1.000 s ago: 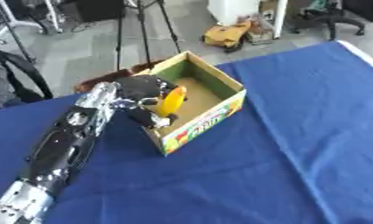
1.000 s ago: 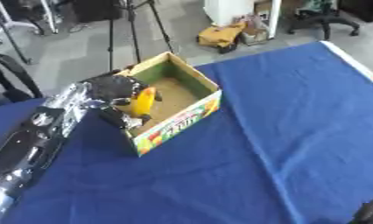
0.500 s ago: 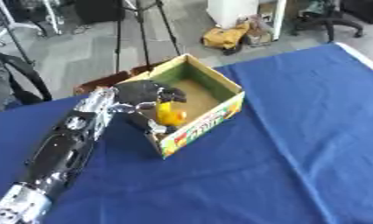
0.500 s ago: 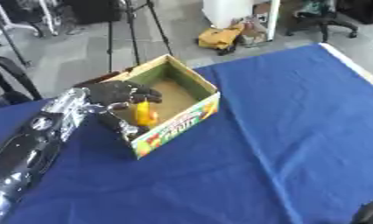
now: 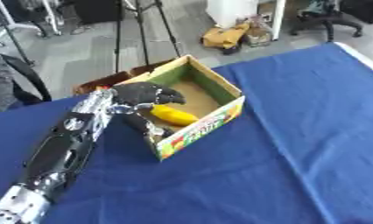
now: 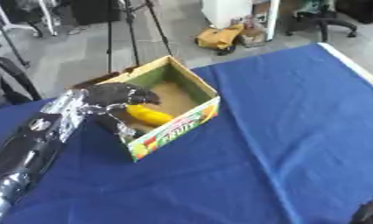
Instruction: Pick up objects on the table and place them in the box.
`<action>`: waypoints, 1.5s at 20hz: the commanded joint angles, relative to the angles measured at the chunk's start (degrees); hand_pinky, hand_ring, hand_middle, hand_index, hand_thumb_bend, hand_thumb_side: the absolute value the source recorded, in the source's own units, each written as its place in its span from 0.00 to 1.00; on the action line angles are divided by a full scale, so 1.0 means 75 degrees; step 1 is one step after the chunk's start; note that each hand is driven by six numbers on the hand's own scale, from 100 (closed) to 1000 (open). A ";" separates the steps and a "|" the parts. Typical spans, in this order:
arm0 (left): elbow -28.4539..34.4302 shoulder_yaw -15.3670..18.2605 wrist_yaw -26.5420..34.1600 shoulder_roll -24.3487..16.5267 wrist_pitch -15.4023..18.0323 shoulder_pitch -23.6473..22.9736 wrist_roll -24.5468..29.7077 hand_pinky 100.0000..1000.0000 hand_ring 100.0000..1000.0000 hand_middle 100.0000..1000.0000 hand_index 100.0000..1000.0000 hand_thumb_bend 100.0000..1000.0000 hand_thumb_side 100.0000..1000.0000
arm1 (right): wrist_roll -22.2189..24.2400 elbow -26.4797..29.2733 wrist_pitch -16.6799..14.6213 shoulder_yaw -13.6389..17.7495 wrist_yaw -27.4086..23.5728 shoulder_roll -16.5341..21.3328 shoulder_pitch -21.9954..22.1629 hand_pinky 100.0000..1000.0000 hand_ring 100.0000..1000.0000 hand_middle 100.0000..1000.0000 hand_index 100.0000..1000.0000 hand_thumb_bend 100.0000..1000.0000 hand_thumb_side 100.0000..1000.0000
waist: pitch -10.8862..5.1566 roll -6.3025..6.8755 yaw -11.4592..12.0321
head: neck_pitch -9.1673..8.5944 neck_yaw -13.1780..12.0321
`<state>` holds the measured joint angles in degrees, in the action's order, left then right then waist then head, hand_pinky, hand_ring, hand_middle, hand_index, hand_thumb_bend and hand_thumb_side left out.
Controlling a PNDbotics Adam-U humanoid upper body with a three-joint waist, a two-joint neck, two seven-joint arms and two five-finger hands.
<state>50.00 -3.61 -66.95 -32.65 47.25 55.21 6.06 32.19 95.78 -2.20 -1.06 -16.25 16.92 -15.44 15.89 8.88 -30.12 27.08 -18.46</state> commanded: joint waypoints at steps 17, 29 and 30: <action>0.1508 -0.0077 0.2371 -0.0486 0.0507 -0.1372 -0.2006 0.69 0.66 0.71 0.89 0.02 0.67 | -0.0148 0.0066 0.0004 0.0199 -0.0194 0.0297 0.0222 0.47 0.31 0.25 0.52 0.00 0.78 | -0.0620 -0.0468 0.1600 | 0.0432 0.0673; 0.3773 -0.0529 0.3769 0.0016 0.0476 -0.3638 -0.1897 0.68 0.60 0.66 0.90 0.00 0.70 | -0.0221 0.0041 -0.0007 0.0288 -0.0289 0.0299 0.0465 0.47 0.31 0.25 0.52 0.00 0.78 | -0.0803 -0.0729 0.2562 | 0.0894 0.1096; 0.3955 -0.0527 0.3887 0.0112 0.0380 -0.3831 -0.1781 0.67 0.59 0.66 0.90 0.00 0.69 | -0.0219 0.0039 -0.0007 0.0286 -0.0295 0.0289 0.0475 0.47 0.31 0.25 0.52 0.00 0.78 | -0.0812 -0.0752 0.2584 | 0.0920 0.1111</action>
<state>77.18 -7.91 -39.10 -31.40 50.56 26.12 -8.20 30.69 95.67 -2.20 0.68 -17.83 17.97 -11.53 10.74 3.40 -10.85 33.35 -10.41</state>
